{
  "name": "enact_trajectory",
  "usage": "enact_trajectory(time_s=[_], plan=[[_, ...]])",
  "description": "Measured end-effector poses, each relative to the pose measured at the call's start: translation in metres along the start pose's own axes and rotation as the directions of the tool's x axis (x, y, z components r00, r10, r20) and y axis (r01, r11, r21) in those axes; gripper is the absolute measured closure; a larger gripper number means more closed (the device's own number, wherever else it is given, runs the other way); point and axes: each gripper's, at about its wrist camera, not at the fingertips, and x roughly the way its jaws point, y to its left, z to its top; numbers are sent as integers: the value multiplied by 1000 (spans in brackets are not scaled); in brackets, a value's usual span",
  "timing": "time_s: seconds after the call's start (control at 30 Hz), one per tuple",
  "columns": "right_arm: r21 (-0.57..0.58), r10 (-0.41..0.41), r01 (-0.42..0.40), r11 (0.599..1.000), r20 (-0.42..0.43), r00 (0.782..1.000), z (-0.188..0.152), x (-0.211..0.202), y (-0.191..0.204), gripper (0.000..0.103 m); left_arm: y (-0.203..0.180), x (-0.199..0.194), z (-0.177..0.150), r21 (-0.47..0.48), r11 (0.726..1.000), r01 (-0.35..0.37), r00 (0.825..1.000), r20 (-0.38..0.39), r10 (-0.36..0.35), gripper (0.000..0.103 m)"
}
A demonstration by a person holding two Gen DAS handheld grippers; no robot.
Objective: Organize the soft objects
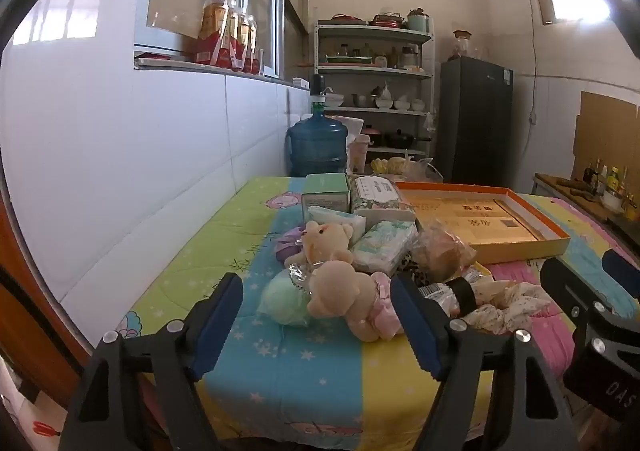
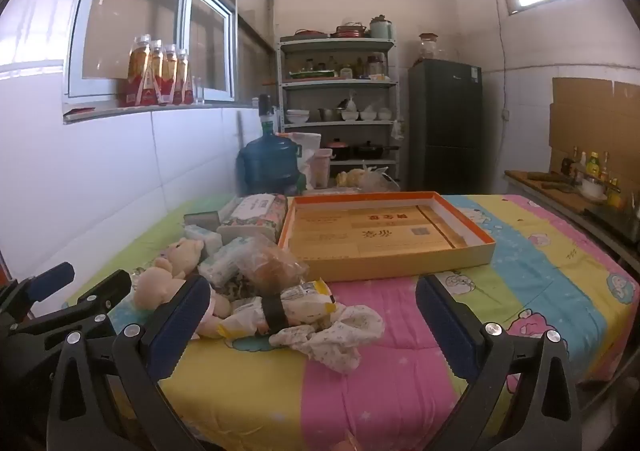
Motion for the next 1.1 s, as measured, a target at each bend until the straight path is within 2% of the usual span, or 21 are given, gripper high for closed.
enact_trajectory(time_s=[0.1,0.27,0.8,1.1], plan=[[1,2,-2,1000,-1,1000,0,-2,-2,0,0,-2,3,-9,1000,-2,1000,-8,2,31],[-1,8,-8,1000,-3,1000,1,-1,2,0,-1,-1,6,-9,1000,-17,1000,-22,16,31],[-11,37,-37,999,-2,999,2,-3,2,0,-4,1,2,17,1000,-17,1000,-2,17,31],[-23,46,-46,999,10,999,3,-9,10,0,3,-8,5,-6,1000,7,1000,17,-7,31]])
